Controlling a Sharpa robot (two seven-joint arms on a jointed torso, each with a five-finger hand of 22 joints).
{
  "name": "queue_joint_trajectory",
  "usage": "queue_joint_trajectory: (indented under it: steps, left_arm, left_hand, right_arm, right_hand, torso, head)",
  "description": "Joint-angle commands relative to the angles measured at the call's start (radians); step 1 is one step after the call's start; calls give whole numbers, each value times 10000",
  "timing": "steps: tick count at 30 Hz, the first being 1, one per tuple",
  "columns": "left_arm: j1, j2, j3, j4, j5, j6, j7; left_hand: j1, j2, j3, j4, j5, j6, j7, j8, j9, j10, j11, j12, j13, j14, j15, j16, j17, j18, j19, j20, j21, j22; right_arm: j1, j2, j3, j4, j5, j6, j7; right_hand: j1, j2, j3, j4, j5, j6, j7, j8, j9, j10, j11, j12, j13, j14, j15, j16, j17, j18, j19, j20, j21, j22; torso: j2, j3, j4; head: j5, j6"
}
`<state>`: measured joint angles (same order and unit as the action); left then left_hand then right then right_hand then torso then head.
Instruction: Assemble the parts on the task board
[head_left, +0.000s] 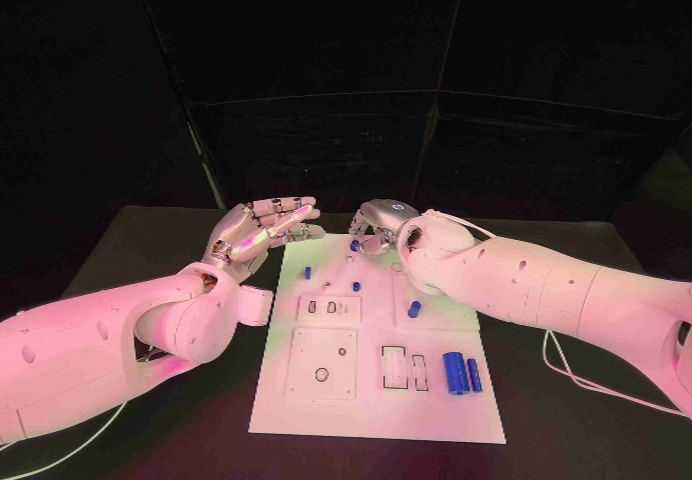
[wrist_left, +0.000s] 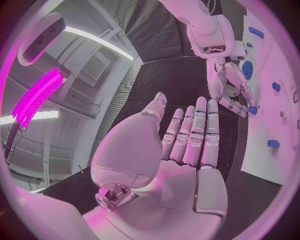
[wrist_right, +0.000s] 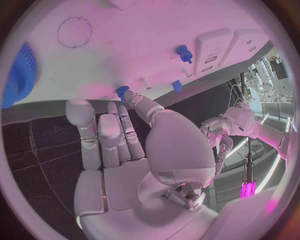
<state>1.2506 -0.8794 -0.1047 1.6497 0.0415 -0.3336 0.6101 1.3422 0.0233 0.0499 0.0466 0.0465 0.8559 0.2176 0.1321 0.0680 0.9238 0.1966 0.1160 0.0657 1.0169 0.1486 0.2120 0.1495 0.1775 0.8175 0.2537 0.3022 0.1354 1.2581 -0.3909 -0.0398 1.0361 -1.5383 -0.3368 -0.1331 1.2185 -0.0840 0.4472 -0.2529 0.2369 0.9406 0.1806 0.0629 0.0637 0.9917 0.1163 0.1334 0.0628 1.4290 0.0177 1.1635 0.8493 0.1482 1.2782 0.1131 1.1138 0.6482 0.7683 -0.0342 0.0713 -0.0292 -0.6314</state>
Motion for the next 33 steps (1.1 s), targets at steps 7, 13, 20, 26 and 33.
queue_joint_trajectory:
  steps: [7,13,20,26,33]
  left_arm:
    - [20,-76,2,19,-88,139,14]
    - [20,-142,0,7,-87,155,2]
    - [18,-156,-6,-59,-86,176,-9]
    - [13,-96,-16,-144,-84,218,-48]
    - [2,-27,-21,-210,-83,255,-54]
  left_hand:
    - [49,90,-9,-66,4,11,416,-57,-14,-20,83,-65,-12,-14,45,-61,-12,23,12,72,-56,-19]
    - [51,96,-11,-77,4,6,419,-68,-16,-29,87,-79,-13,-21,49,-74,-14,22,7,75,-62,-23]
    - [50,98,-13,-82,4,1,420,-76,-16,-34,89,-88,-13,-26,51,-82,-14,22,4,77,-66,-26]
    - [49,98,-15,-84,4,0,421,-79,-17,-36,90,-92,-13,-28,52,-86,-15,21,3,77,-68,-28]
    - [47,99,-17,-85,4,-1,422,-80,-17,-36,90,-94,-13,-28,53,-88,-15,21,2,78,-69,-28]
  right_arm:
    - [40,-649,1,735,525,-1236,472]
    - [38,-1621,-5,1671,1385,-2004,684]
    - [80,-2874,21,2546,2883,-1721,370]
    - [157,-3343,33,2513,4103,-955,115]
    - [176,-3271,32,2189,3777,79,-457]
  right_hand:
    - [161,-175,-640,215,-86,-434,-93,20,31,-681,-46,195,56,-124,-43,-665,-813,233,-355,-33,-888,-1228]
    - [257,-1,-843,417,170,-26,-39,177,95,-133,-62,791,128,74,-75,-543,-576,150,7,-63,-711,-855]
    - [-18,-104,-949,659,547,249,-185,228,88,2220,-451,2001,553,564,-315,662,1172,-157,840,-234,536,1238]
    - [-552,-449,-2271,1313,452,-150,-487,210,69,3295,-767,5537,3683,816,-584,1829,2832,-407,1336,-576,1495,2744]
    - [-12,-157,-3606,2082,69,-879,-194,336,60,3375,-545,10613,9701,1002,-365,2976,4764,-572,1531,-355,2206,3895]
  torso:
    - [-35,22,-51]
    - [-78,42,-113]
    - [-144,68,-257]
    - [-164,96,-386]
    - [-146,106,-372]
  head:
    - [21,41]
    - [3,66]
    - [-2,101]
    - [-60,139]
    - [-105,139]
